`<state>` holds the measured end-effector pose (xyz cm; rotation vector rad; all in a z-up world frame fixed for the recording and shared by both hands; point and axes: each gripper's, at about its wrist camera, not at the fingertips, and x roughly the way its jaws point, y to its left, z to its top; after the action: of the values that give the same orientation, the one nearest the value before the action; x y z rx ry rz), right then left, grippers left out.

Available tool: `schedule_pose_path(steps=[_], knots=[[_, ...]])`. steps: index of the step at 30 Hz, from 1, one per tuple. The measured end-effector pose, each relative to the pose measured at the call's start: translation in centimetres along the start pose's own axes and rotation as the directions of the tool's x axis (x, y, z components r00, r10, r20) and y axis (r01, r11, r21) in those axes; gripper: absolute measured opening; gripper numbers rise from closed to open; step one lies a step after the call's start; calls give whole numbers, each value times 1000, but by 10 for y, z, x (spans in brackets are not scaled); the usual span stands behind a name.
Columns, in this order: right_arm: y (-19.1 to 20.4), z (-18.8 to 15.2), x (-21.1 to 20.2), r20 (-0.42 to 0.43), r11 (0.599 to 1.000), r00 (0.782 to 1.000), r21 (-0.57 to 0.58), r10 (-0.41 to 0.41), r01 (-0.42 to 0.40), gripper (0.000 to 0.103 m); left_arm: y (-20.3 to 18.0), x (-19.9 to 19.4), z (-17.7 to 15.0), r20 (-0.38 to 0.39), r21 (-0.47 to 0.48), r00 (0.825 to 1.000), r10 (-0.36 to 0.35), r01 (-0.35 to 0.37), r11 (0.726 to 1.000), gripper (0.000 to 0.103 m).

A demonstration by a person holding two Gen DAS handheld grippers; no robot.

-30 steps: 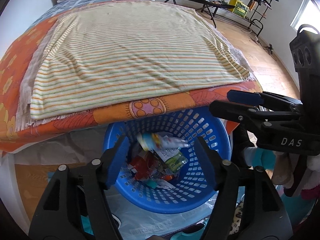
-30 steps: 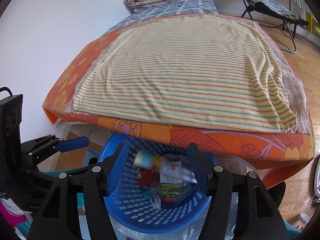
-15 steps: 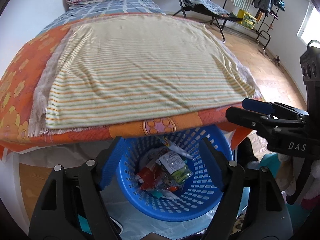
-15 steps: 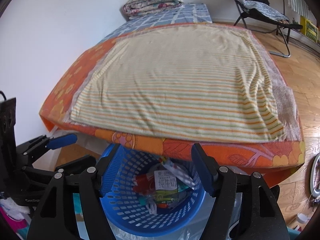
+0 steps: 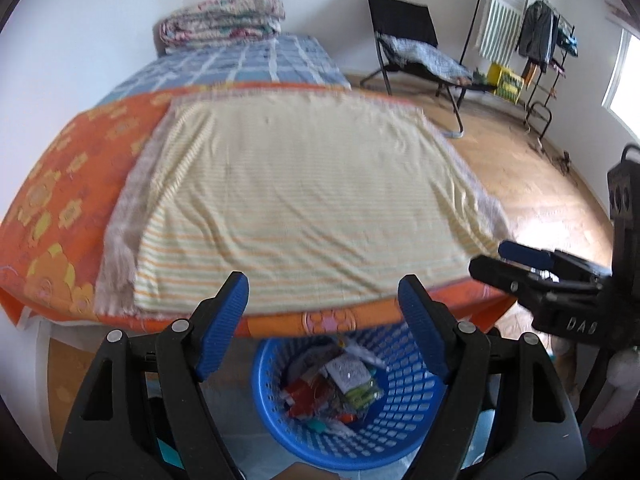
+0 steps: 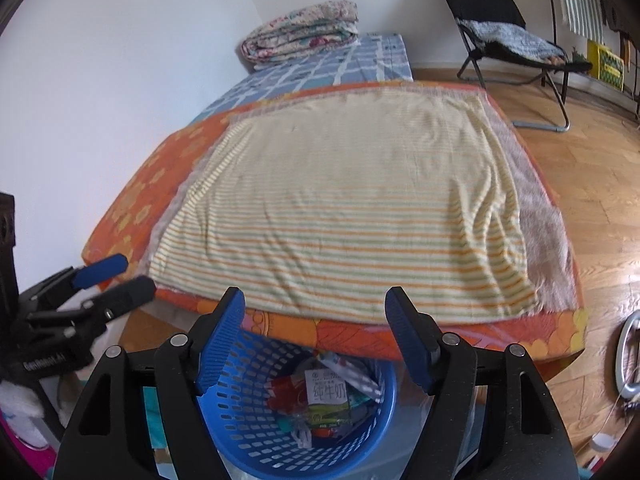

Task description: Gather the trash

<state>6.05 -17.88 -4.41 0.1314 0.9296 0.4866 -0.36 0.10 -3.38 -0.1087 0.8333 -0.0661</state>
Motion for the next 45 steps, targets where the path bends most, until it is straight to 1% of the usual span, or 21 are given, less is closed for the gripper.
schedule_pose_path(steps=[4,6,9,11,15,17,18,22,27,30,34,39,45], knots=[[0,11,-12,32,1000,999,-3,15,-15,77,-1,-17,15,78,3,997,13,-14,1000,88],[1,18,-20,53,1000,998,-8,22,-21,77,-2,-25,22,114,4,993,18,-18,1000,89],[2,25,-27,68,999,997,-22,31,-29,78,-5,-34,31,147,5,989,19,-20,1000,91],[3,30,-31,73,999,997,-32,35,-33,78,-7,-40,37,169,3,985,25,-26,1000,98],[3,43,-40,99,998,994,-48,43,-39,81,-10,-50,46,214,-1,976,35,-35,999,99],[2,49,-42,109,998,993,-50,52,-46,81,-11,-54,54,238,-6,970,49,-49,999,103],[1,54,-43,112,998,993,-52,46,-40,81,-11,-55,56,245,-11,968,54,-53,999,103],[-2,70,-41,130,998,991,-53,37,-30,81,-7,-49,70,232,-33,971,62,-56,998,103],[-1,87,-37,164,998,986,-54,41,-33,81,-2,-44,86,236,-37,966,108,-102,994,103],[2,93,-34,181,997,983,-72,29,-16,81,4,-41,96,233,-51,966,109,-100,994,103],[-2,100,-25,169,999,985,-42,34,-27,81,7,-31,109,216,-57,971,107,-96,994,103],[-6,104,-15,166,999,986,-31,10,-5,81,10,-19,111,187,-50,977,104,-96,994,103],[-10,105,1,134,1000,991,-4,7,-7,81,18,-8,107,146,-71,984,102,-92,993,103]])
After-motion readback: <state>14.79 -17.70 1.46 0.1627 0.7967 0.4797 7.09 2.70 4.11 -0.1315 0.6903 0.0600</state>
